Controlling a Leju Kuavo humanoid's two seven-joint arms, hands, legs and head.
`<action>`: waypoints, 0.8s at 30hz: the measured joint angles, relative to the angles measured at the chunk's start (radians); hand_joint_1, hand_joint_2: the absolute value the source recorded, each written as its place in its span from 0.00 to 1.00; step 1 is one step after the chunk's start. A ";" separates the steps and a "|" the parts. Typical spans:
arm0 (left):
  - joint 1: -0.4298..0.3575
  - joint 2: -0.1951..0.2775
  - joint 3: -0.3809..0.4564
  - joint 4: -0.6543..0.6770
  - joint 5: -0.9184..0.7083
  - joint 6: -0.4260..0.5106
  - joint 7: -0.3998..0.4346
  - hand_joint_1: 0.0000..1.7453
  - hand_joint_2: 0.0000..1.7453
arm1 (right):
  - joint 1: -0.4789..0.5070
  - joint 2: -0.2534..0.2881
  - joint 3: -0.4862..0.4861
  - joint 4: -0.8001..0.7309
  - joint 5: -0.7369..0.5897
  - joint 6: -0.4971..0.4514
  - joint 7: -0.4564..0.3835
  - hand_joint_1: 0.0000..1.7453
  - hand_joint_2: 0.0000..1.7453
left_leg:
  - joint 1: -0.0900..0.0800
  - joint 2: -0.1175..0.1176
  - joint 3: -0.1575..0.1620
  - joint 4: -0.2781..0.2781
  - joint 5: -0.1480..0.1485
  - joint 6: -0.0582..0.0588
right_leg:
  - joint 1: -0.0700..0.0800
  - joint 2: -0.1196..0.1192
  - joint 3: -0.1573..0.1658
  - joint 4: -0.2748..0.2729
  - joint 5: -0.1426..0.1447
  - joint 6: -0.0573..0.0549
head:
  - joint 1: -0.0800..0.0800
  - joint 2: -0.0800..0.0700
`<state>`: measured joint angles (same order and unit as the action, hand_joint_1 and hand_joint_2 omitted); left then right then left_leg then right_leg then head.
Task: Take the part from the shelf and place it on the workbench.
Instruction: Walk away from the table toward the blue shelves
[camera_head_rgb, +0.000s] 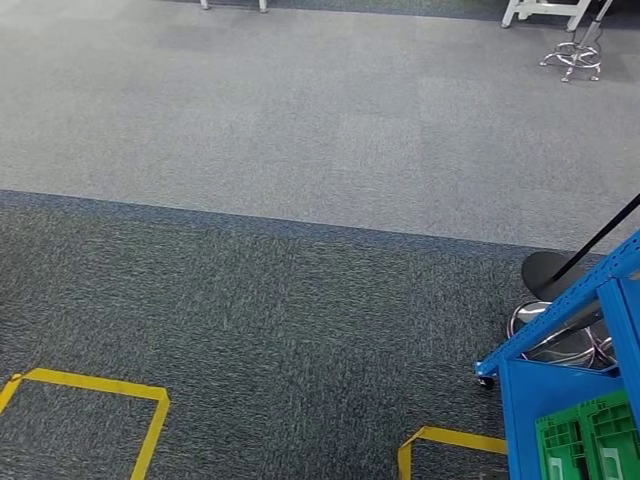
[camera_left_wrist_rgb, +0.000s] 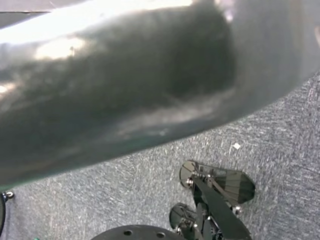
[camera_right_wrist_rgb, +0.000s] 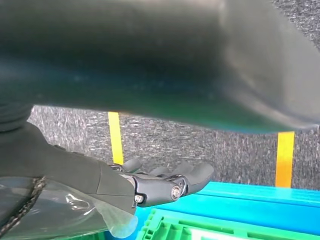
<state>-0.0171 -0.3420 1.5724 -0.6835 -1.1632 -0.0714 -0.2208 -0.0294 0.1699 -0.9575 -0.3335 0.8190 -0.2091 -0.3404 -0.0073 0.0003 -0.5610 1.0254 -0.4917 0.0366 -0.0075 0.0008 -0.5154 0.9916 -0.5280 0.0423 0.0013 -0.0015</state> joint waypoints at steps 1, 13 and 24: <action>0.000 -0.001 0.000 -0.001 -0.001 0.000 -0.001 0.00 0.00 | 0.000 0.000 -0.003 0.000 0.000 0.004 0.003 0.00 0.00 | 0.003 0.003 0.008 -0.014 0.005 0.004 | 0.000 0.001 -0.003 0.005 -0.005 0.003 | 0.001 0.000; -0.003 0.004 -0.001 -0.003 -0.031 -0.001 -0.003 0.00 0.00 | 0.012 0.001 -0.045 0.016 -0.007 0.108 0.090 0.00 0.00 | 0.011 0.074 0.047 -0.012 -0.029 -0.037 | -0.028 -0.059 -0.047 0.033 0.025 0.025 | 0.004 0.000; -0.005 0.028 -0.004 0.040 -0.083 0.026 -0.016 0.00 0.00 | 0.015 -0.001 -0.072 0.025 0.004 0.176 0.124 0.00 0.00 | 0.019 0.002 -0.074 0.231 -0.101 -0.036 | -0.009 0.060 -0.043 0.038 0.023 -0.024 | 0.000 0.000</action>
<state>-0.0224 -0.3142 1.5681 -0.6438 -1.2463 -0.0455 -0.2373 -0.0139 0.1690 -1.0293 -0.3083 0.8232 -0.0334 -0.2164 0.0115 0.0026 -0.6348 1.2559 -0.5929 0.0008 -0.0162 0.0611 -0.5580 1.0293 -0.5052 0.0179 0.0014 -0.0015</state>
